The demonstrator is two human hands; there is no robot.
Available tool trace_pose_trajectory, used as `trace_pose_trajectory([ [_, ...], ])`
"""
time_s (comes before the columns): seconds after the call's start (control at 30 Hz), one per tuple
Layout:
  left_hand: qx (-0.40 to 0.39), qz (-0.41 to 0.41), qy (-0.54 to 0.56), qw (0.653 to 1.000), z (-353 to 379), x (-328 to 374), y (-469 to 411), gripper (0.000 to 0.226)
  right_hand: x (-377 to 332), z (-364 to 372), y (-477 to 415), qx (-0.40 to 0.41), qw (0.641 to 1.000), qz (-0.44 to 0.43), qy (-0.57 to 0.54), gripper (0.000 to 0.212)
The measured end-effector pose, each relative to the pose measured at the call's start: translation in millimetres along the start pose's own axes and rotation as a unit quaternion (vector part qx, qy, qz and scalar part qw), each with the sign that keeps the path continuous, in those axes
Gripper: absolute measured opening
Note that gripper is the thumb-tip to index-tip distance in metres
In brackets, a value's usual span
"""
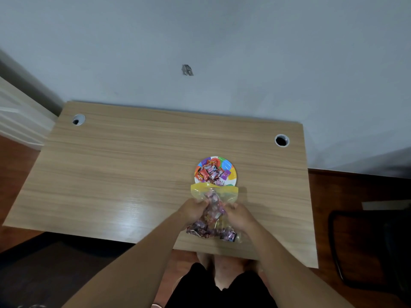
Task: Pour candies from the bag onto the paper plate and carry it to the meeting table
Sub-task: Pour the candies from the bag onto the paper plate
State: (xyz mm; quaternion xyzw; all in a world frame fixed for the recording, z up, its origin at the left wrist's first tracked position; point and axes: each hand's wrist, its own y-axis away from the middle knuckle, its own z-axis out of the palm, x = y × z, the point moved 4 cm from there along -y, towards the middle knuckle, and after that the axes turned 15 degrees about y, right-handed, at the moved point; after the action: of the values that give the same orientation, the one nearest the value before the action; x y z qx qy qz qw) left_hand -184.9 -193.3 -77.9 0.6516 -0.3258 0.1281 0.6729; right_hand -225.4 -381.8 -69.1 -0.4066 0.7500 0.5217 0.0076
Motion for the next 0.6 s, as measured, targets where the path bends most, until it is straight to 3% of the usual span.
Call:
trace_pose_trajectory([
  [0.37, -0.007, -0.013, 0.024, 1.000, -2.9, -16.6, -4.9, 0.035, 11.1, 1.7, 2.1, -0.010, 1.000, 0.009, 0.014, 0.033],
  [0.6, -0.007, -0.012, 0.035, 0.999, -8.2, -6.9, 6.4, 0.052, 5.4, -10.1, 14.4, 0.012, 1.000, 0.003, -0.004, 0.036],
])
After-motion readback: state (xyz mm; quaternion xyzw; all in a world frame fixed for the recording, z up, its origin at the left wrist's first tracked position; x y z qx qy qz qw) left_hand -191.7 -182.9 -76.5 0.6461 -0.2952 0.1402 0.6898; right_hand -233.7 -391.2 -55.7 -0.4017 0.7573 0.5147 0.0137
